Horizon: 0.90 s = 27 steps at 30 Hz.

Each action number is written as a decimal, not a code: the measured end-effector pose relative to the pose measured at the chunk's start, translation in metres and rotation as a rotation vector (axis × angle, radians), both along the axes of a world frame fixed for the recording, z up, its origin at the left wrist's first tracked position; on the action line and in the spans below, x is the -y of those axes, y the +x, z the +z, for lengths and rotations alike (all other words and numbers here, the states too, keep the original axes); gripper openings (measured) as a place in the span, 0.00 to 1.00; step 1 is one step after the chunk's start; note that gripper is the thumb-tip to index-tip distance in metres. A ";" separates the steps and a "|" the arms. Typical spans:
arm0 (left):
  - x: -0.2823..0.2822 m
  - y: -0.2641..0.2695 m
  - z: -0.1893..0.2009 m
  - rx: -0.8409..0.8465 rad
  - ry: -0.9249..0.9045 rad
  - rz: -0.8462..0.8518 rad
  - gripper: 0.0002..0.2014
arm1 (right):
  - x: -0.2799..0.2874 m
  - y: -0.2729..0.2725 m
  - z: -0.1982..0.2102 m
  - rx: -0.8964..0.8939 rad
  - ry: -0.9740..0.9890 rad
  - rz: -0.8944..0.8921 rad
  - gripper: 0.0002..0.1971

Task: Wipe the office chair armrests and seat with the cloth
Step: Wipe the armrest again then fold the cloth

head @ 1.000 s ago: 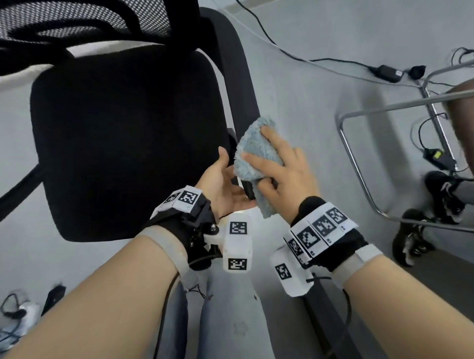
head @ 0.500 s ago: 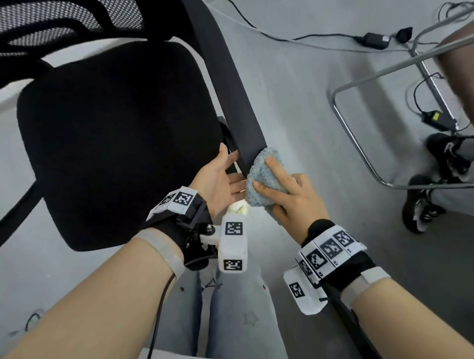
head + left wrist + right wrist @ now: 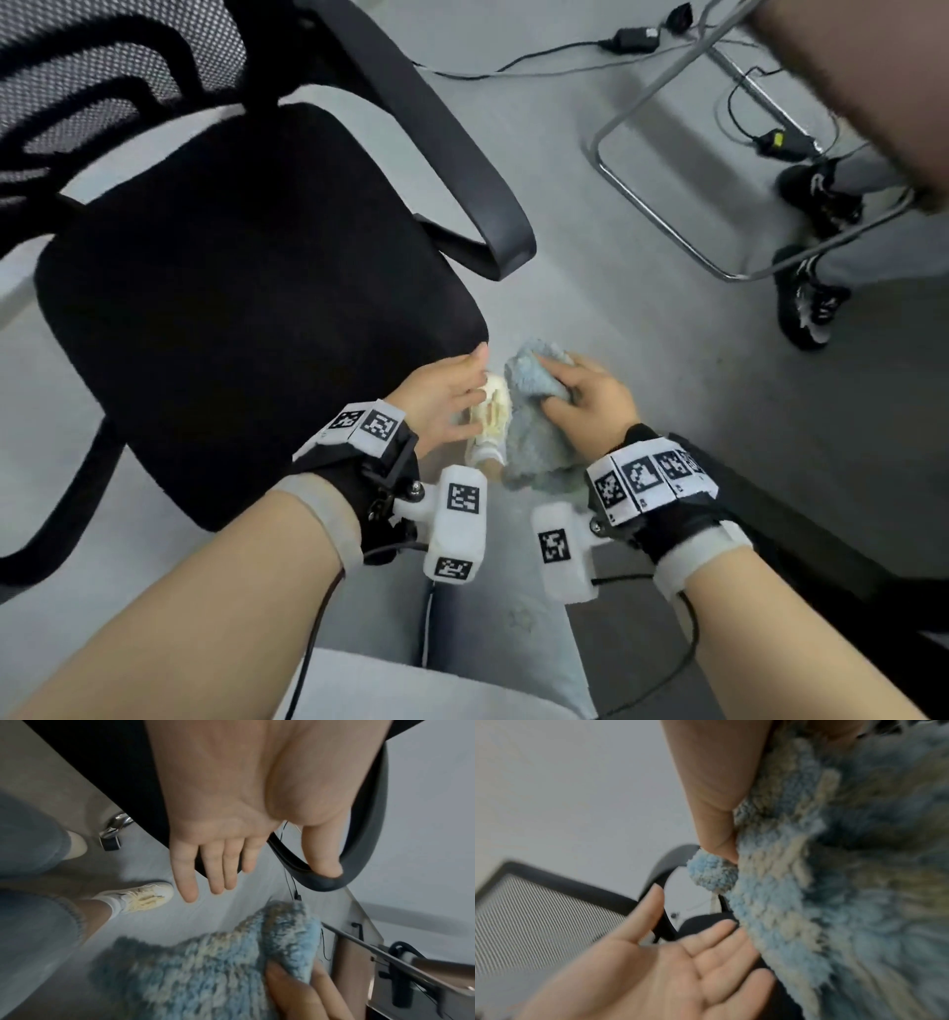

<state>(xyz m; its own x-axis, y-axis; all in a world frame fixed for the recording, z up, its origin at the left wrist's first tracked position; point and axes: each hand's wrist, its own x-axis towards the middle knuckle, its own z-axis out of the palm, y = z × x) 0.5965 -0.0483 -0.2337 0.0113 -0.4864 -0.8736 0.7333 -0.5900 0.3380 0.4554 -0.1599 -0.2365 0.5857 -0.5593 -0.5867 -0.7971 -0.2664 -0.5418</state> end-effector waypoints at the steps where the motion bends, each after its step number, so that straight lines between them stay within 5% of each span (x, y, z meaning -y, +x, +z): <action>1: -0.005 -0.002 0.010 -0.024 -0.024 -0.054 0.16 | -0.011 -0.005 0.012 0.067 -0.011 -0.076 0.23; 10: 0.017 -0.068 0.124 -0.160 -0.408 -0.417 0.22 | -0.084 -0.072 0.143 0.640 -0.067 -0.710 0.25; 13: 0.028 -0.124 0.150 -0.141 -0.473 -0.606 0.13 | -0.104 -0.126 0.177 0.744 -0.131 -0.975 0.24; 15: 0.032 -0.164 0.163 -0.138 -0.500 -0.727 0.11 | -0.120 -0.164 0.192 0.803 -0.159 -1.175 0.33; 18: 0.030 -0.227 0.180 -0.168 -0.520 -0.939 0.22 | -0.150 -0.222 0.205 0.809 -0.090 -1.449 0.45; 22: 0.016 -0.311 0.198 -0.248 -0.566 -1.234 0.24 | -0.201 -0.292 0.222 0.935 0.076 -1.671 0.23; 27: -0.006 -0.407 0.216 -0.220 -0.641 -1.571 0.15 | -0.263 -0.362 0.222 0.979 -0.178 -1.979 0.09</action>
